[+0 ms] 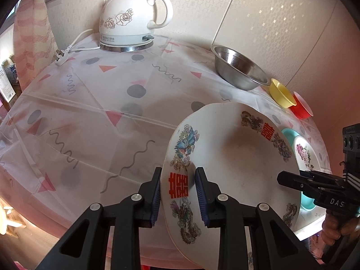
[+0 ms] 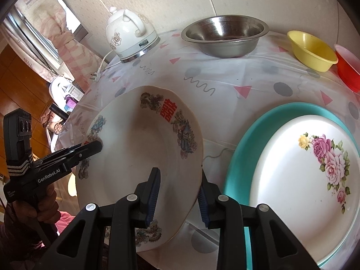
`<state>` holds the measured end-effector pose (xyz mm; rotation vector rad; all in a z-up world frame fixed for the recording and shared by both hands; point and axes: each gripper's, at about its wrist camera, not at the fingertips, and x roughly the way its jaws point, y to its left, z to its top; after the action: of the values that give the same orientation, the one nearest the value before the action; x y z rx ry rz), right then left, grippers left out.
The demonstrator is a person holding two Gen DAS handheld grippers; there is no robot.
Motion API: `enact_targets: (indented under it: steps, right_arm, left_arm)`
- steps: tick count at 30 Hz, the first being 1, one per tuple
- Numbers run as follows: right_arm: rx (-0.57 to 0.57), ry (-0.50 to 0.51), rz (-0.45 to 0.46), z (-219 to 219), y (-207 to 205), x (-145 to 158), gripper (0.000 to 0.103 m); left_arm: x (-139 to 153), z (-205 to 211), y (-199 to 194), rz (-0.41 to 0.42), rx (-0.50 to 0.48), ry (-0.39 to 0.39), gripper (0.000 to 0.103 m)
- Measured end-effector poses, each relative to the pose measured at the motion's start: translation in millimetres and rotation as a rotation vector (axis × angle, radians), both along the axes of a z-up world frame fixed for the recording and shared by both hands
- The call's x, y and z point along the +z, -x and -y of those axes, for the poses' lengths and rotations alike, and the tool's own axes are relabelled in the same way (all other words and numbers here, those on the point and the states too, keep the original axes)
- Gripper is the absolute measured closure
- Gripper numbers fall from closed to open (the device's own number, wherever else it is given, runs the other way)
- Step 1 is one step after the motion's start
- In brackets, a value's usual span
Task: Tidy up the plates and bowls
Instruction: 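Lower the red-character plate onto the rose plate with the left gripper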
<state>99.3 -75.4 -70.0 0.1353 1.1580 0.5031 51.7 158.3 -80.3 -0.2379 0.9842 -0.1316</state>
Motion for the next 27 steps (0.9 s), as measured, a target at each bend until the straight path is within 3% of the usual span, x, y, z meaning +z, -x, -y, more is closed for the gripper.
enact_targets:
  steps: [13, 27]
  right_arm:
    - [-0.097, -0.042, 0.020, 38.2, 7.6, 16.6, 0.071]
    - [-0.337, -0.050, 0.051, 131.8, 25.7, 39.5, 0.071]
  left_arm:
    - [17.9, 29.2, -12.7, -0.001, -0.051, 0.043, 0.075]
    - [33.8, 128.9, -40.3, 0.024, -0.265, 0.018, 0.075]
